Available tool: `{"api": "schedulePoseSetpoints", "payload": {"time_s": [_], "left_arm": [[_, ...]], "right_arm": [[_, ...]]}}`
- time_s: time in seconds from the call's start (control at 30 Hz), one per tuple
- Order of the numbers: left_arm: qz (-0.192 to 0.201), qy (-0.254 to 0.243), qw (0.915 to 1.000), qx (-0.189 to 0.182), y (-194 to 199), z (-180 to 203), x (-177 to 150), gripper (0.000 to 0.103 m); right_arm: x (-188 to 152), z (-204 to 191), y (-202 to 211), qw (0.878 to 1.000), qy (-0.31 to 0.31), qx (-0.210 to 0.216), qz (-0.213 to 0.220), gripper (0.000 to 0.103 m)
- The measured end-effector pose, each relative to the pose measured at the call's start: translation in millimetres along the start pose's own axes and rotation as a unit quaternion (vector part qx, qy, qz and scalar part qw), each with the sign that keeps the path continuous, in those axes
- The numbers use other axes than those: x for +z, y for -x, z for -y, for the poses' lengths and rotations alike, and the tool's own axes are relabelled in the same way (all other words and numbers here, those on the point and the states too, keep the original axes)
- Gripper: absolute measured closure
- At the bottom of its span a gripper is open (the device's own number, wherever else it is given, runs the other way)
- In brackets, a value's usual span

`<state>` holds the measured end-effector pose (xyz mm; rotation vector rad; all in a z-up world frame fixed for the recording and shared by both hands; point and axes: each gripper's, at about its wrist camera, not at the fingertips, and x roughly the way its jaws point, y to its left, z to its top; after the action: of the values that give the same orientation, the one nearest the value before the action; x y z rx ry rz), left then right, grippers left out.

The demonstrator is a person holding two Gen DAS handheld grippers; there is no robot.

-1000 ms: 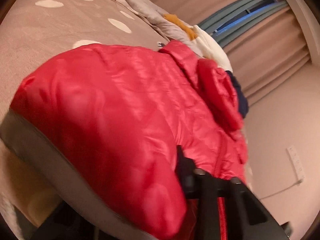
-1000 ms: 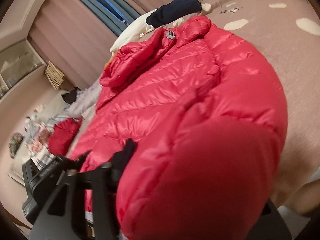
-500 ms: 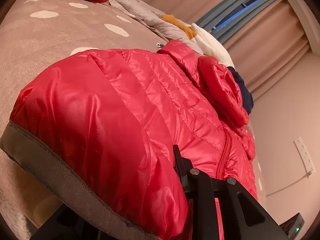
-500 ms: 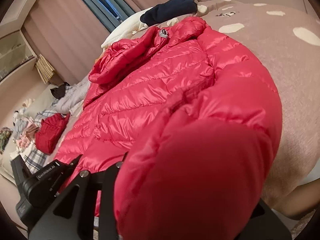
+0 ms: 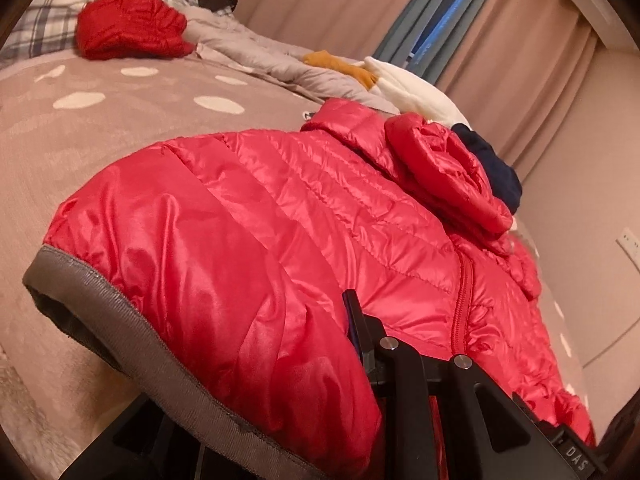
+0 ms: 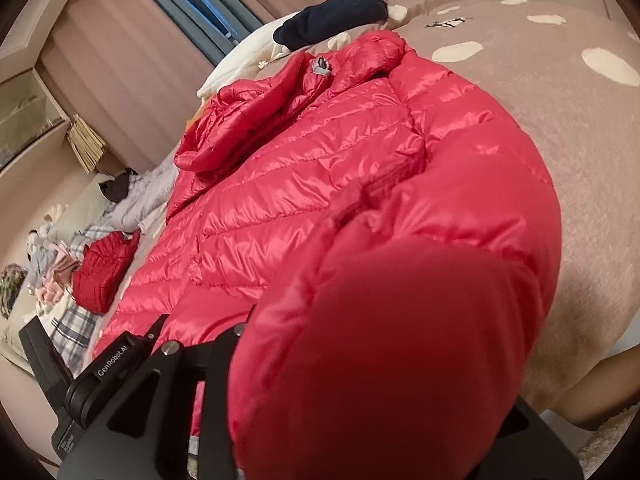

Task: Fold large clothes

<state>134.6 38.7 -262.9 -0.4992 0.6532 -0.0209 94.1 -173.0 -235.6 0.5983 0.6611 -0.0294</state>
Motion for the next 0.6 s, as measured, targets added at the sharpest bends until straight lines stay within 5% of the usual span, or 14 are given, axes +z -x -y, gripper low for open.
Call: {"api": "schedulePoseSetpoints", "payload": {"time_s": [0.2, 0.6], "left_arm": [[0.011, -0.032, 0.9992, 0.022, 3, 10, 1, 0.079], [0.038, -0.028, 0.9985, -0.027, 36, 14, 16, 0.079]], "right_arm": [[7, -4, 11, 1.000, 0.012, -0.018, 0.011, 0.081], [26, -1, 47, 0.998, 0.001, 0.015, 0.054, 0.081]]}}
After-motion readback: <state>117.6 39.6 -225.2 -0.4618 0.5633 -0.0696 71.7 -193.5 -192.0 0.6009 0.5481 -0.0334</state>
